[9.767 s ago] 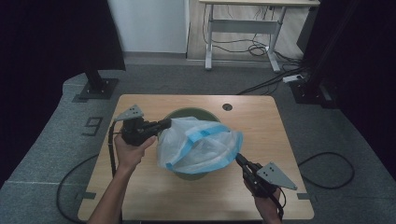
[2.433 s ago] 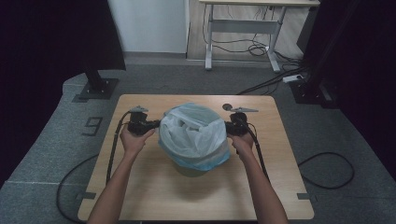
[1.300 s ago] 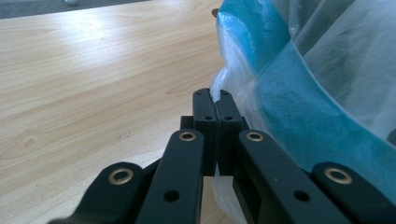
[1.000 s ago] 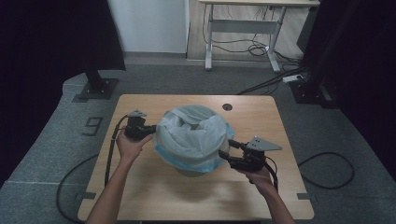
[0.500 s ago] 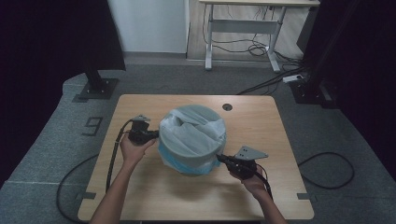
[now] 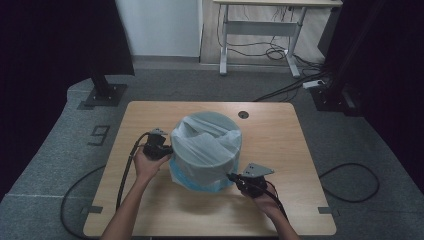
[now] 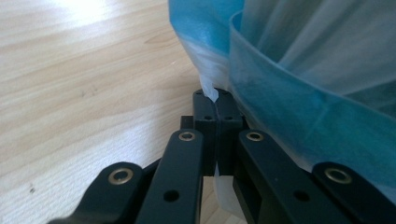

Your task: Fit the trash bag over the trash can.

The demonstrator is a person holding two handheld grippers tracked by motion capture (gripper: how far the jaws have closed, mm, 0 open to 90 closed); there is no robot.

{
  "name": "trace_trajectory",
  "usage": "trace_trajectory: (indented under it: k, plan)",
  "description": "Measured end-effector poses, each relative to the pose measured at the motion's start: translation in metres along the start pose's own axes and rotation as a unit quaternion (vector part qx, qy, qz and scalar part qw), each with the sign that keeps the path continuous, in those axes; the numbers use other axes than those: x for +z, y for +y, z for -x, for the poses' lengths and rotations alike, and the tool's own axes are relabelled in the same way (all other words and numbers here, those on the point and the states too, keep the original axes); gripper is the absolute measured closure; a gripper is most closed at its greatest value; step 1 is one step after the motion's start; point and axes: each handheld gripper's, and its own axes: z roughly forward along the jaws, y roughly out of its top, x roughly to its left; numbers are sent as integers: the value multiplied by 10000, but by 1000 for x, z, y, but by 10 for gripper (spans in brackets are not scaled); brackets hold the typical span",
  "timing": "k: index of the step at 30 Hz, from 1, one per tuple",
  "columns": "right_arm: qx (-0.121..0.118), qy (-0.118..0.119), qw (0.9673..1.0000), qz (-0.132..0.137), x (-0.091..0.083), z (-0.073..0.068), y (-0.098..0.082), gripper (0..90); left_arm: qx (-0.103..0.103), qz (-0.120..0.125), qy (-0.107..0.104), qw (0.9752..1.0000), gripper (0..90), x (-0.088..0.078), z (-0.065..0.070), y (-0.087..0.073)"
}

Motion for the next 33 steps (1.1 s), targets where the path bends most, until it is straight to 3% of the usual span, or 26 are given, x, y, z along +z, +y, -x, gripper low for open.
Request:
trace_trajectory:
  k: [10, 13, 15, 17, 20, 26, 33]
  plan:
    - [97, -251, 9994, -203, 2, 8, -5, 884, 101, -183, 303, 9993, 871, 0, 0, -1]
    - [100, -278, 9995, -132, -4, 9, -7, 866, 9, 4, 380, 9993, 730, -9, -2, -1]
    - [108, -140, 9998, 114, -10, 9, -9, 761, 36, 289, 503, 9983, 618, -23, -3, -3]
    - [100, -214, 9993, 303, -18, 8, -10, 674, 31, 495, 544, 9973, 516, -37, -5, -6]
    - [208, -305, 9979, 534, -27, 9, -11, 560, 29, 576, 542, 9969, 391, -56, -6, -8]
    - [391, -589, 9939, 849, -43, 12, -12, 447, 56, 825, 382, 9958, 341, -87, -2, -8]
    - [656, -778, 9900, 975, -58, 17, -22, 397, 69, 905, 166, 9957, 317, -96, 4, -5]
